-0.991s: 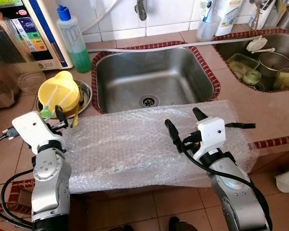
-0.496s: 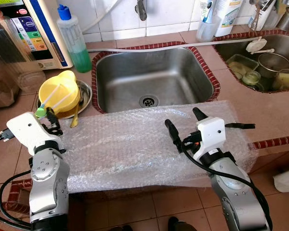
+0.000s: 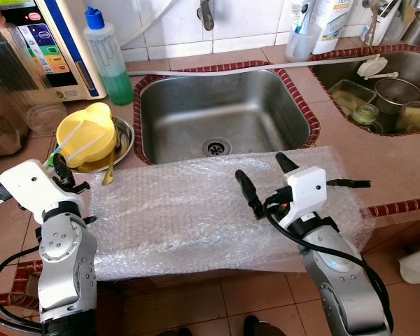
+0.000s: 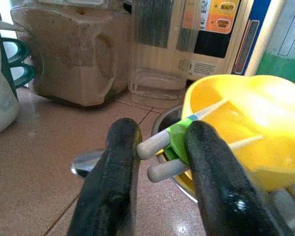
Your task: Kitchen organization
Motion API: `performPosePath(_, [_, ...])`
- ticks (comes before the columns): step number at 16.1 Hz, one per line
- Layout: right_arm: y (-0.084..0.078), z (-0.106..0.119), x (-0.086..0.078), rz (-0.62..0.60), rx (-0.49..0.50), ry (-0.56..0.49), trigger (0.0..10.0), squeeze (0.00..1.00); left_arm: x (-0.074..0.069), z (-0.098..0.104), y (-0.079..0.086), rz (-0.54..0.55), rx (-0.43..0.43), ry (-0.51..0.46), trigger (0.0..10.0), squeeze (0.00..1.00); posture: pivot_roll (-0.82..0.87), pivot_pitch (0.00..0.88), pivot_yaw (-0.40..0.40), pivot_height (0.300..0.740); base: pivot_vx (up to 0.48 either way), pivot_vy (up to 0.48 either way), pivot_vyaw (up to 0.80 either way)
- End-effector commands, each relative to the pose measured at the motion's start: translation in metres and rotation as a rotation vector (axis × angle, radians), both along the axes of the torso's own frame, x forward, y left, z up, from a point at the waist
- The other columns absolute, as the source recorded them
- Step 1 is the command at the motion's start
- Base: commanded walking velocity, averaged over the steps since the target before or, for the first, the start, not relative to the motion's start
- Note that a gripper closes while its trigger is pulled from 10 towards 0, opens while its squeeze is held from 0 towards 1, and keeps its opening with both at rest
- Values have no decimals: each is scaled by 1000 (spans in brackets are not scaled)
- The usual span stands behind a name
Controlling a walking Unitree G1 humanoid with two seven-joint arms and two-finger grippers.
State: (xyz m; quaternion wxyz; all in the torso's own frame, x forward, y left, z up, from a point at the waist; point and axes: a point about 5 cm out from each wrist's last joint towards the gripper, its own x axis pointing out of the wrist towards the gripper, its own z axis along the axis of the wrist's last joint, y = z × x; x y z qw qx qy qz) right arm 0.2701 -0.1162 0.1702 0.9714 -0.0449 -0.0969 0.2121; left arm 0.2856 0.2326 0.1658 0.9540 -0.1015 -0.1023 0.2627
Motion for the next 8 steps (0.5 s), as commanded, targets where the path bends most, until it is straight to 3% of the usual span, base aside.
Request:
performPosePath(1, [5,6,-4,43,16,-15,10000,0,-2,2,4,11,1,-1,0,0,-142,197,58,740,0,0,0])
performPosePath(8, [15,9,-15,273,80,87,10000,0,-1,4,3,-6,6,-4,0,0,-141,195,62,740,0,0,0])
